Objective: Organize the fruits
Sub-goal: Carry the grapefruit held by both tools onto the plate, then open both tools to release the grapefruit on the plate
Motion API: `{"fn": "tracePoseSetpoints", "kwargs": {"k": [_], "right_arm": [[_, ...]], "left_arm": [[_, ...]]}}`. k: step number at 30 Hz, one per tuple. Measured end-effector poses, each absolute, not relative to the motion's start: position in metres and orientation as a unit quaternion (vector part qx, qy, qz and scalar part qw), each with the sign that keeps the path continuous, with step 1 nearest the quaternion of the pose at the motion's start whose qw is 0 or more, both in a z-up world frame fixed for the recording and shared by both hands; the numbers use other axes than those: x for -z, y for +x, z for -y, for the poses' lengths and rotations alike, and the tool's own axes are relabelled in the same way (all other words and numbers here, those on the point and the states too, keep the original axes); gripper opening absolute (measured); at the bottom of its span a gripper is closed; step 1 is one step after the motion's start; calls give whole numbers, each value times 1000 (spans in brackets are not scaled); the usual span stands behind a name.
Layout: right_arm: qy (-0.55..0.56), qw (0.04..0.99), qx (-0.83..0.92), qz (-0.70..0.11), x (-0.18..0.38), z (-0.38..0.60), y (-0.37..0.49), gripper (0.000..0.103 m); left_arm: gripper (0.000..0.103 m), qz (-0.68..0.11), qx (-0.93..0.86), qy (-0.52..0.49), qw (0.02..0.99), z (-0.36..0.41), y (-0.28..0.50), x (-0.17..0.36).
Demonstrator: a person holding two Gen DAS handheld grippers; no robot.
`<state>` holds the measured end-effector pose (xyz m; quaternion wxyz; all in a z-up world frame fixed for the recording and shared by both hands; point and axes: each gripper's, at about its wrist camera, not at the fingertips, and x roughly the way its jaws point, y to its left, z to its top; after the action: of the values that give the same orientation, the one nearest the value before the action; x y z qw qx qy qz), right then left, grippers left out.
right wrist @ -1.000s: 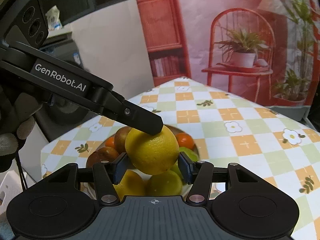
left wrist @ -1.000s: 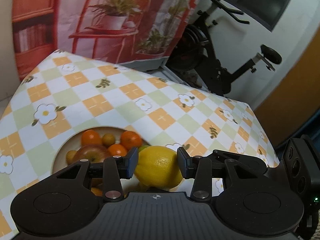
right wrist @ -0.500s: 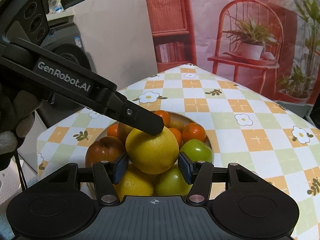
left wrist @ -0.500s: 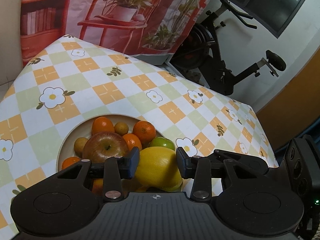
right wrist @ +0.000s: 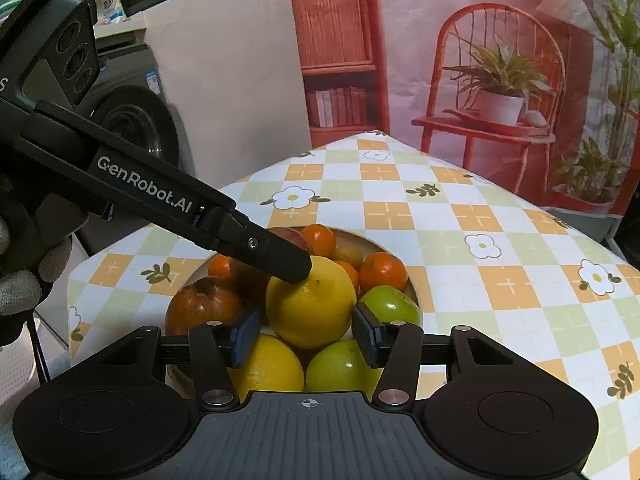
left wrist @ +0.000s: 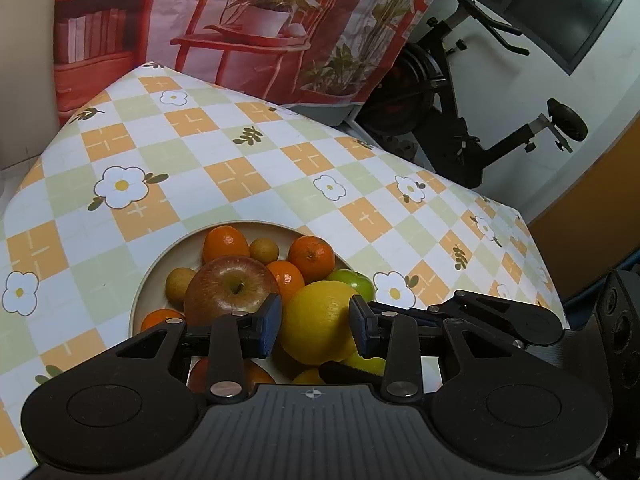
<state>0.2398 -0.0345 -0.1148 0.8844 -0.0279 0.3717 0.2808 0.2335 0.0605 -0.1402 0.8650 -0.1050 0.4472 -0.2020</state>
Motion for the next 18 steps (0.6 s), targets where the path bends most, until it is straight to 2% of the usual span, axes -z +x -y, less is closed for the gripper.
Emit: {"fn": "tracePoseSetpoints", "kwargs": {"k": [2,18], "right_arm": [[-27,885,-279,-372,115,35,240,42],[-32,884,-277,-375,118,36,243,42]], "left_arm": [[39,-447,201,-105,865,-60,234,140],[40,-443,194,-97,870,-53,237,142]]}}
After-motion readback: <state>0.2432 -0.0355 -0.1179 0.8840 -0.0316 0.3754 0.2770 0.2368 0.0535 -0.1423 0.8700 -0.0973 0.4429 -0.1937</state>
